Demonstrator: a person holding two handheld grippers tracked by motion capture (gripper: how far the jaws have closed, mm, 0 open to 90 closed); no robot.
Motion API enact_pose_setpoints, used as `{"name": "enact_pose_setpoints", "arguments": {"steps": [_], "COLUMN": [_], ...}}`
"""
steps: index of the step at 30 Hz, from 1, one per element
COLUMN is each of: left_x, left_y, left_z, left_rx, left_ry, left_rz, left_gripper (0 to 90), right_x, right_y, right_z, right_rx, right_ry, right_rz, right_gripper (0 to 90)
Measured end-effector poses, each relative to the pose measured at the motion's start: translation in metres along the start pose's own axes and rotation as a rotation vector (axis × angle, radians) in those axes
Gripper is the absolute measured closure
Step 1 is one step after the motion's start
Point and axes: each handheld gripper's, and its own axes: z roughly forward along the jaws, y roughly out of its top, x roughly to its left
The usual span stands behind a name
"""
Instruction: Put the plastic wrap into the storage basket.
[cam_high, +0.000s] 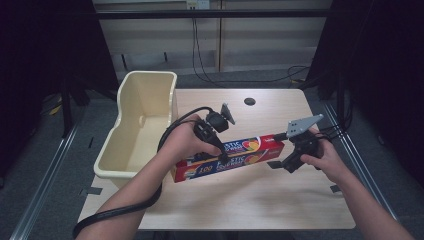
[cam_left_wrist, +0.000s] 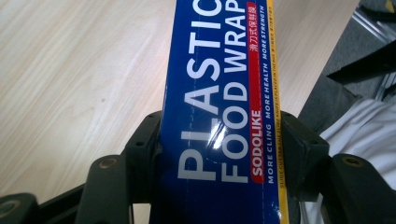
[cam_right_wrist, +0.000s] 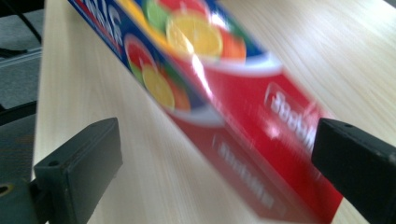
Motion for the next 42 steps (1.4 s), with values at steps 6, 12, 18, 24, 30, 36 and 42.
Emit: {"name": "enact_pose_setpoints", "arguments": {"steps": [6,12,18,24,30,36,42], "left_x": [0.005,0.01,0.013,0.016,0.019,0.024,0.031], "left_y": [-0.008,-0.013,-0.016,-0.018,-0.019,-0.021,-0.029], "left_z": [-0.012,-0.025,-0.033,-0.045,-0.057,-0.069,-0.084], "left_rx": [0.002,-0.022,-0.031,-0.043,-0.06,-0.068,-0.088], "left_ry": [0.02,0.038,0.047,0.052,0.064,0.076,0.082], "left_rz": [-0.049,-0.082,-0.116,-0.141,-0.19,-0.239,-0.284], "left_gripper": [40.8,40.8,40.8,40.8,40.9,40.9,40.9], "right_x": [0.005,0.009,0.013,0.016,0.018,0.019,0.019], "right_y": [-0.005,-0.012,-0.016,-0.021,-0.023,-0.025,-0.026], "right_z": [0.004,0.013,0.022,0.028,0.032,0.035,0.036], "right_rx": [-0.012,0.013,0.024,0.03,0.032,0.038,0.042], "right_ry": [-0.044,-0.047,-0.045,-0.054,-0.05,-0.058,-0.052], "right_rz": [0.003,0.005,0.018,0.032,0.04,0.041,0.041], "right_gripper": [2.3,2.3,2.1,2.1,2.1,2.1,2.2]}}
